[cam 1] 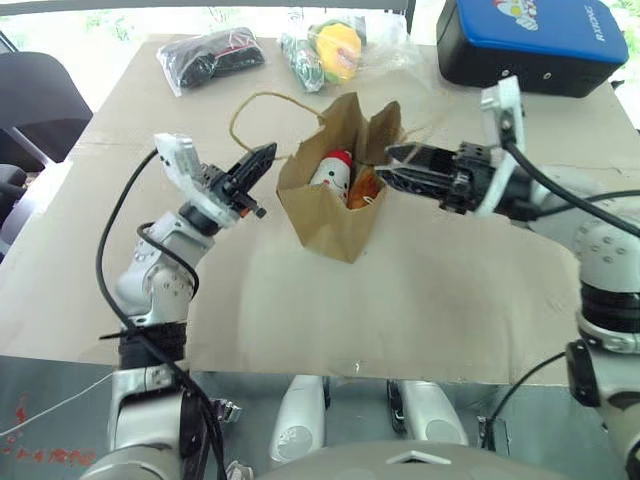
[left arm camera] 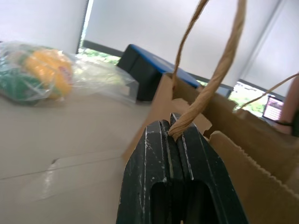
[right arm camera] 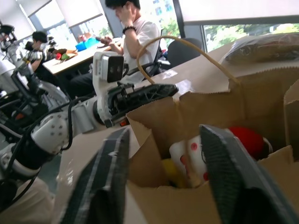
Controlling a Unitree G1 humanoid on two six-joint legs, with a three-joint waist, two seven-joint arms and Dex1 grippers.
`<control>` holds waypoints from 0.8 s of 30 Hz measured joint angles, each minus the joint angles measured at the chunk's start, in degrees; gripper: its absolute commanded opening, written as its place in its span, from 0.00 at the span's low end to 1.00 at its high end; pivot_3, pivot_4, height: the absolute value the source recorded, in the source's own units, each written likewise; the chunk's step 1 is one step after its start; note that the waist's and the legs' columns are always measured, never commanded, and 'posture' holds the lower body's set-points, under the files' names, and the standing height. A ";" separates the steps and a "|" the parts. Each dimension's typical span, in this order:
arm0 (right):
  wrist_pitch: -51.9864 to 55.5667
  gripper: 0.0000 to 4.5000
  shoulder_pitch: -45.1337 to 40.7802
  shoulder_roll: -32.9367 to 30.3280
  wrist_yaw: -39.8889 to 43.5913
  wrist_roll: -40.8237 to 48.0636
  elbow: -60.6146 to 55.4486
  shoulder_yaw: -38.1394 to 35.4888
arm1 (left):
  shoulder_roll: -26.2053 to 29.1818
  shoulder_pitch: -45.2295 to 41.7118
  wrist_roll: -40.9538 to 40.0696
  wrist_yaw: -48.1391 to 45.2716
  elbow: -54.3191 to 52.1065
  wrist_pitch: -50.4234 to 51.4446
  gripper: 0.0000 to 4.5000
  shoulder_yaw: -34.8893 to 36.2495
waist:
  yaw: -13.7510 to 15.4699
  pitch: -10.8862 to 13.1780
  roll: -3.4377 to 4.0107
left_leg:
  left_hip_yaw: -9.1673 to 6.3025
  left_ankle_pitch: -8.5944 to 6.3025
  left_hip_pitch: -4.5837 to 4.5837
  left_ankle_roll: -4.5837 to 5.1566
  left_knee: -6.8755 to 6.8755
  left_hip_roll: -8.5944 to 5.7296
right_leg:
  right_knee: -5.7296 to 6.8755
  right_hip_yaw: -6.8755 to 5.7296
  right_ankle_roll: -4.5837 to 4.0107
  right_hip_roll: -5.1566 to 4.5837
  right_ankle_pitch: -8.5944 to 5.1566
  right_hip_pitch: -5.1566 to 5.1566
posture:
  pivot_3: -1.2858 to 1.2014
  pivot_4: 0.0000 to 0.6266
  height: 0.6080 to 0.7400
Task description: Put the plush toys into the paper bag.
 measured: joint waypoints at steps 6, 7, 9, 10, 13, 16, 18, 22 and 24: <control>3.83 0.52 4.30 -8.33 2.25 3.90 -3.83 -3.27 | 3.82 7.72 -5.02 -1.62 -7.57 4.95 0.75 3.68 | -0.34 0.00 -0.01 | 0.03 -0.01 0.11 0.01 -0.01 0.02 | 0.02 0.05 0.00 0.05 -0.01 0.03 | 0.52 0.24 1.00; 3.83 0.52 5.30 -8.31 2.35 3.82 -4.30 -3.07 | 4.55 9.24 -5.17 -2.30 -8.47 5.40 0.84 4.10 | -0.34 0.00 0.00 | 0.03 -0.01 0.11 0.01 0.00 0.02 | 0.03 0.05 0.00 0.06 -0.01 0.03 | 0.52 0.24 1.00; 2.66 0.40 6.75 -7.78 2.47 2.00 -5.60 -1.30 | 5.79 12.09 -5.07 -3.19 -9.84 5.96 1.00 5.11 | -0.33 -0.01 -0.01 | 0.04 -0.01 0.11 0.01 0.00 0.02 | 0.04 0.06 0.00 0.05 -0.01 0.03 | 0.52 0.24 1.00; 1.32 0.31 7.30 -7.28 2.49 -0.16 -6.09 0.58 | 6.55 13.36 -4.91 -3.65 -9.98 6.06 1.00 5.17 | -0.32 -0.01 0.00 | 0.05 0.00 0.12 0.01 0.00 0.02 | 0.04 0.06 0.00 0.05 -0.01 0.03 | 0.52 0.24 1.00; -4.84 0.01 8.33 -5.16 2.80 -9.91 -5.30 7.95 | 6.79 15.85 -3.27 -3.51 -10.92 6.10 1.00 4.66 | -0.19 -0.01 -0.02 | 0.05 -0.01 0.09 0.01 0.04 0.01 | 0.03 0.06 0.01 0.05 -0.01 0.02 | 0.52 0.24 1.00; -12.66 0.01 8.52 1.74 2.60 -20.09 0.43 15.69 | 4.62 16.73 1.09 -1.05 -13.49 4.75 1.00 1.24 | 0.00 -0.04 -0.07 | 0.05 0.00 0.08 0.00 0.06 0.00 | 0.03 0.06 0.01 0.03 0.00 0.04 | 0.52 0.24 1.00; -16.80 0.01 7.96 6.92 2.22 -25.07 4.40 19.16 | 2.33 16.50 3.34 1.25 -14.73 4.64 1.00 -2.13 | 0.05 -0.04 -0.07 | 0.04 0.00 0.07 -0.01 0.10 0.00 | 0.04 0.06 0.01 0.02 0.00 0.05 | 0.52 0.24 1.00; -19.99 0.01 5.99 10.46 2.94 -28.53 7.29 20.25 | 0.59 16.49 5.53 3.92 -17.29 4.49 1.00 -4.29 | 0.04 -0.04 -0.07 | 0.01 0.00 0.10 -0.01 0.10 0.00 | 0.08 0.04 0.01 0.03 0.00 0.05 | 0.52 0.24 1.00; -21.36 0.01 5.14 12.45 3.83 -29.97 8.25 20.95 | -0.98 16.48 6.89 5.58 -18.97 4.20 1.00 -6.34 | 0.01 -0.04 -0.07 | 0.00 0.00 0.11 -0.01 0.09 0.00 | 0.12 0.04 0.00 0.03 0.00 0.05 | 0.52 0.24 1.00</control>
